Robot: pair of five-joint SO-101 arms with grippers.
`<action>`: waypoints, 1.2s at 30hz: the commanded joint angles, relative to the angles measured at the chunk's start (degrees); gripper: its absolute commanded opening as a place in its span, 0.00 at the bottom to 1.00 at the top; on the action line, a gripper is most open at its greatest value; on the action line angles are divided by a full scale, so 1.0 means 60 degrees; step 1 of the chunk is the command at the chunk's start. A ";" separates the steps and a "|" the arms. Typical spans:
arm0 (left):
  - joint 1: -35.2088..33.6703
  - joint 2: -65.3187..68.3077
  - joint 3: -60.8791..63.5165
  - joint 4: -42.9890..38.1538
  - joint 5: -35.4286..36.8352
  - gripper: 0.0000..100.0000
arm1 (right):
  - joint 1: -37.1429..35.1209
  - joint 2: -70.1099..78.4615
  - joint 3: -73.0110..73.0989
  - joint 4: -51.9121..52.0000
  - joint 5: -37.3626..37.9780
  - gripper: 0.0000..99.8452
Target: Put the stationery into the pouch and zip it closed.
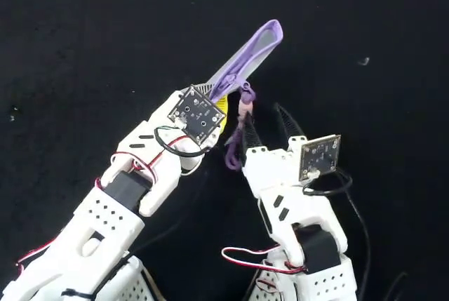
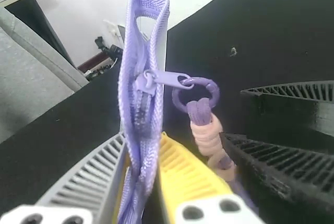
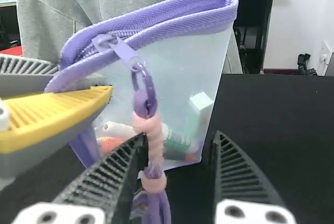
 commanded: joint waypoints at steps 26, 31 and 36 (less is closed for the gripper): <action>0.0110 0.0059 0.0095 -0.0044 0.0117 0.03 | -0.0469 -0.0842 0.1780 -0.4029 0.0674 0.14; 0.0110 0.0059 0.0095 -0.0044 0.0117 0.03 | -0.0454 -0.0828 0.1795 -0.4044 0.0674 0.09; 0.0110 0.0059 0.0095 -0.0044 0.0117 0.03 | -0.0425 -0.0828 0.1795 -0.4044 0.0674 0.12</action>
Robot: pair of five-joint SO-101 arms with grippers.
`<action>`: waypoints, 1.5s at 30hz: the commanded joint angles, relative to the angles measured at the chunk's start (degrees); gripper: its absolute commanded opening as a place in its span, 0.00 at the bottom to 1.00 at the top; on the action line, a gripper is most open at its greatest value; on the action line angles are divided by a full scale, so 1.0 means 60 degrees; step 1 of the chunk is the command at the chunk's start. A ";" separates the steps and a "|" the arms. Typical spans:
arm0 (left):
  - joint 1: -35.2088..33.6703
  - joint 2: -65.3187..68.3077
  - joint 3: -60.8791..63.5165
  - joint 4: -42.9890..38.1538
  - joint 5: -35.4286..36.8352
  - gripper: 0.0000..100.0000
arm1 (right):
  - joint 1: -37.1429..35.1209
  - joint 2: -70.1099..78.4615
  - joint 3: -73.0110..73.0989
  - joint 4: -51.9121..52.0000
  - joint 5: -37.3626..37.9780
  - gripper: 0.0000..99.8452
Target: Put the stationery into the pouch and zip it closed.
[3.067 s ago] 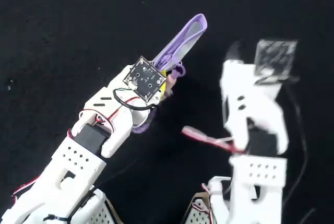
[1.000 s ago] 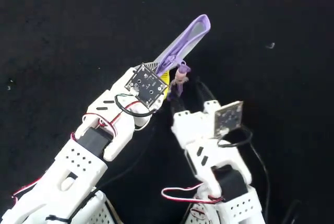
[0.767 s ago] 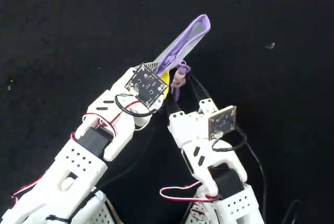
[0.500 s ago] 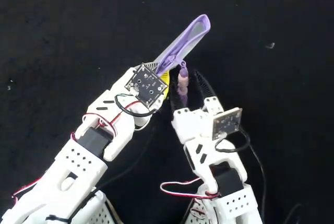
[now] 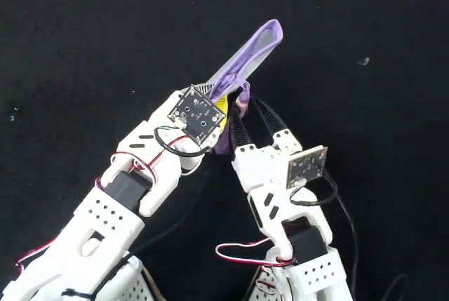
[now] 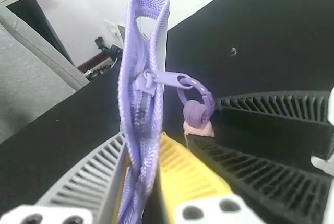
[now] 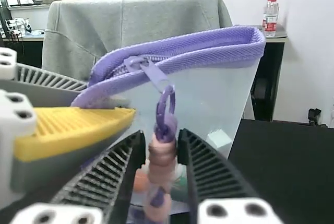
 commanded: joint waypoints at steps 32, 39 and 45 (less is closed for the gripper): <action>0.0066 0.0059 0.0095 -0.0059 0.0117 0.03 | 0.0176 0.3011 -0.1722 -0.0601 0.0073 0.13; 0.0081 0.0059 0.0095 -0.0059 0.0117 0.03 | 0.0176 0.2835 -0.1487 -0.0586 0.0029 0.12; 0.0081 0.0059 0.0095 -0.0059 0.0117 0.03 | 0.0176 0.2864 -0.1531 -0.0586 0.0088 0.01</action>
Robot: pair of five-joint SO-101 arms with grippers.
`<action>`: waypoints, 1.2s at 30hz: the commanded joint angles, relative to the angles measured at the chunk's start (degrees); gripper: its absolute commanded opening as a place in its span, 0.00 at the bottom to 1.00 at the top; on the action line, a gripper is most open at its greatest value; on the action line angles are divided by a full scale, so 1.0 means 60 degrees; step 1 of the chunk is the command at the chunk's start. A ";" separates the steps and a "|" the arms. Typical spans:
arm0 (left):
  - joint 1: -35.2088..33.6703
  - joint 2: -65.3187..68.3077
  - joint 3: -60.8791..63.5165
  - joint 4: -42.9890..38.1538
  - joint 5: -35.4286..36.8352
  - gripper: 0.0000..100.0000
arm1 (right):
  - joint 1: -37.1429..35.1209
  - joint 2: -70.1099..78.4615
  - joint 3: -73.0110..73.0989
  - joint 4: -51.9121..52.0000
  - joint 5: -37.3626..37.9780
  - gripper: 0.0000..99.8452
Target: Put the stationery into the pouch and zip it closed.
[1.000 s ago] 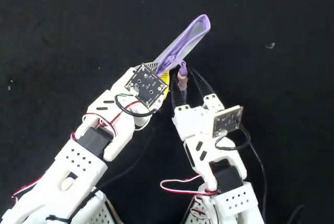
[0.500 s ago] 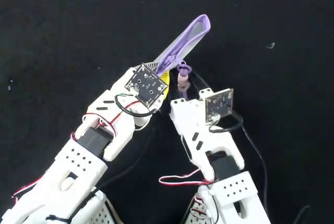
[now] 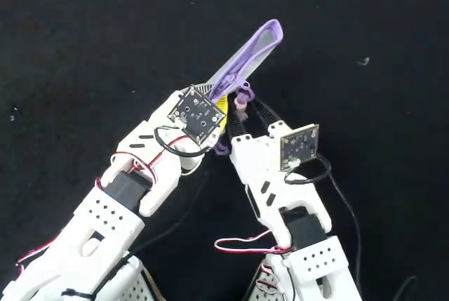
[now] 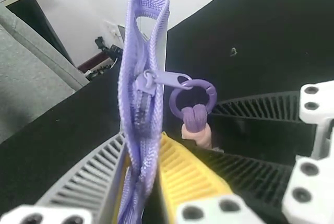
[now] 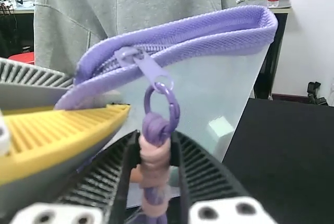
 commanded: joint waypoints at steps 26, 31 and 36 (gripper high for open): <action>0.0037 0.0059 0.0227 -0.0088 0.0059 0.03 | 0.4147 0.1766 -0.4447 0.1187 0.0103 0.01; 0.0022 0.0059 0.0227 -0.0088 0.0059 0.03 | 0.4982 0.3963 -0.6322 0.1216 0.0103 0.01; 0.0022 0.0059 0.0242 -0.0073 0.0059 0.03 | 0.5641 0.5443 -0.7773 0.1245 0.0088 0.01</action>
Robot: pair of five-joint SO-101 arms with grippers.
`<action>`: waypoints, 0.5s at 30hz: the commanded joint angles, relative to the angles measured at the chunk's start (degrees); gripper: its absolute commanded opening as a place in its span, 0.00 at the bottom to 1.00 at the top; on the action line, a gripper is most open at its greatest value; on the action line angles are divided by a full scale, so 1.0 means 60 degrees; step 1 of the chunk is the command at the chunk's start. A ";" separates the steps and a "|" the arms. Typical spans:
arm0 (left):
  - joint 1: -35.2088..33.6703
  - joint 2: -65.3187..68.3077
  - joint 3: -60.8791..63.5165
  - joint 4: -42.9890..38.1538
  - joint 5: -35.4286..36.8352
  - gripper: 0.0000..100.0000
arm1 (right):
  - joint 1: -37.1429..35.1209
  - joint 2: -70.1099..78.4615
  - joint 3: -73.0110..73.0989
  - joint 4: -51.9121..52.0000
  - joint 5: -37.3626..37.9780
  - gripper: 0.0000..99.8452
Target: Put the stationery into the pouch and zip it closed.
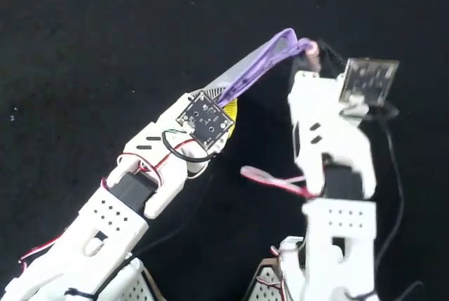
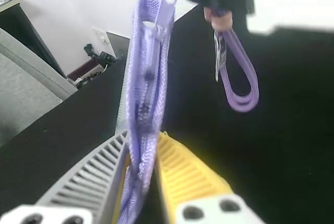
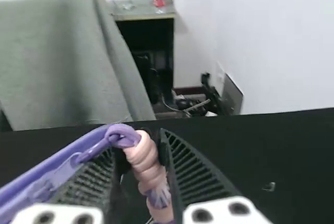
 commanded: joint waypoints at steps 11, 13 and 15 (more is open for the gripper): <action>-0.0110 0.0000 0.0212 0.0029 0.0044 0.03 | 0.2520 0.3289 -0.3949 -0.0044 0.0029 0.01; -0.0110 0.0000 0.0212 0.0029 0.0044 0.03 | 0.2549 0.3612 -0.4037 -0.0044 0.0029 0.01; -0.0125 0.0000 0.0212 0.0029 0.0044 0.03 | 0.2549 0.3758 -0.4051 -0.0059 0.0029 0.01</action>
